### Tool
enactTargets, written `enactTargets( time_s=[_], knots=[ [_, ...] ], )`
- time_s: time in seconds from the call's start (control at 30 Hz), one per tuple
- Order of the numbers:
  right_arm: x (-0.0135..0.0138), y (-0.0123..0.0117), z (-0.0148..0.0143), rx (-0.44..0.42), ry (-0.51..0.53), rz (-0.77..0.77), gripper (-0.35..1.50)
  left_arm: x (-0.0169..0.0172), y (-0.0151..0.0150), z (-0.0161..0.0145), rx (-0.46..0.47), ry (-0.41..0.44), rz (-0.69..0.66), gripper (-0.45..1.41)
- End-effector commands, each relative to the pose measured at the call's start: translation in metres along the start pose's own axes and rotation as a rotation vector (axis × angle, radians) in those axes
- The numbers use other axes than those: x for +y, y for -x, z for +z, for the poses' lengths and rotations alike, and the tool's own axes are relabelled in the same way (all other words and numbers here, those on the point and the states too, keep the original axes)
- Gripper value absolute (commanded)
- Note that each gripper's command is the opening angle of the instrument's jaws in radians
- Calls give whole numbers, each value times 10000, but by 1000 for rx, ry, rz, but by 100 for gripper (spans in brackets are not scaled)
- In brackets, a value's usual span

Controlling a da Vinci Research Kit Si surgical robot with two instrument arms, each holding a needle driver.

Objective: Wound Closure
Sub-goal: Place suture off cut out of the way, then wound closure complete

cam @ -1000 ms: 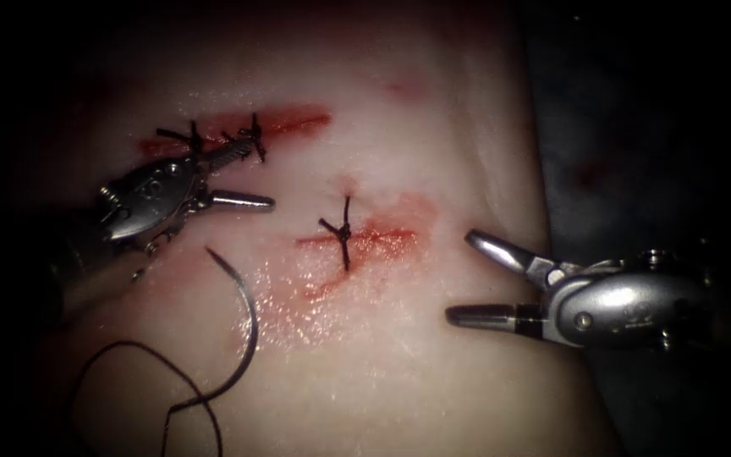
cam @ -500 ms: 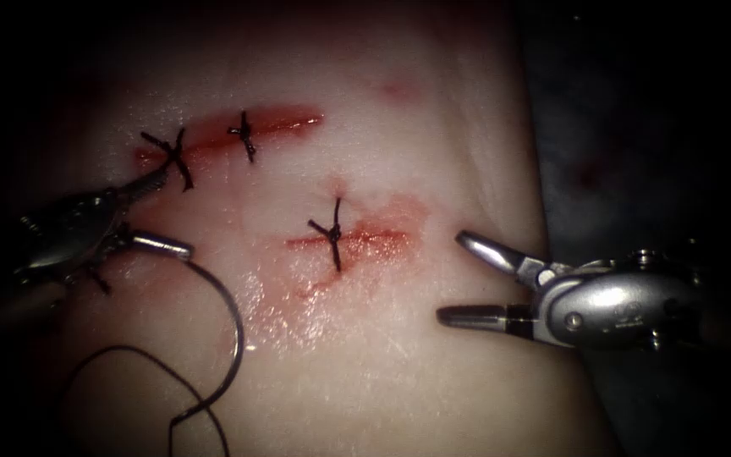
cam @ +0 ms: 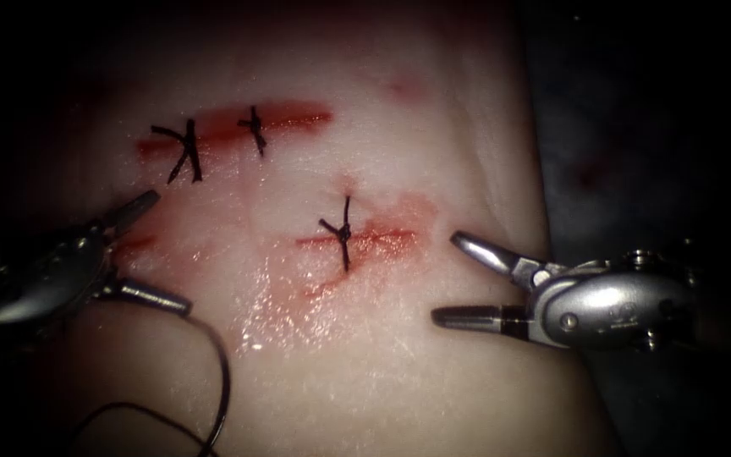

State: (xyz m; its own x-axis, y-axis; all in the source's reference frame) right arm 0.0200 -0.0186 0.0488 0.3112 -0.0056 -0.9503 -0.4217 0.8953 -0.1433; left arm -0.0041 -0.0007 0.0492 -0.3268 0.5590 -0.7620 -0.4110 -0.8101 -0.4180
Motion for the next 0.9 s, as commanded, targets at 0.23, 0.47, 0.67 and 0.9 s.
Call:
enactTargets(
  time_s=[0.23, 0.47, 0.67, 0.9],
  knots=[
    [3, -13, 17, -11, -81, 118, 142, 18, -38, 22, 102, 8, 202, 76],
    [15, -42, 17, -28, -108, 185, 140, 9, -56, 25, 218, -28, 507, 56],
    [20, -50, 15, -42, -142, 204, 140, 12, -50, 22, 175, 12, 517, 63],
    [27, -45, 17, -92, -207, 197, 135, 9, -39, 21, 207, 170, 405, 64]
  ],
)
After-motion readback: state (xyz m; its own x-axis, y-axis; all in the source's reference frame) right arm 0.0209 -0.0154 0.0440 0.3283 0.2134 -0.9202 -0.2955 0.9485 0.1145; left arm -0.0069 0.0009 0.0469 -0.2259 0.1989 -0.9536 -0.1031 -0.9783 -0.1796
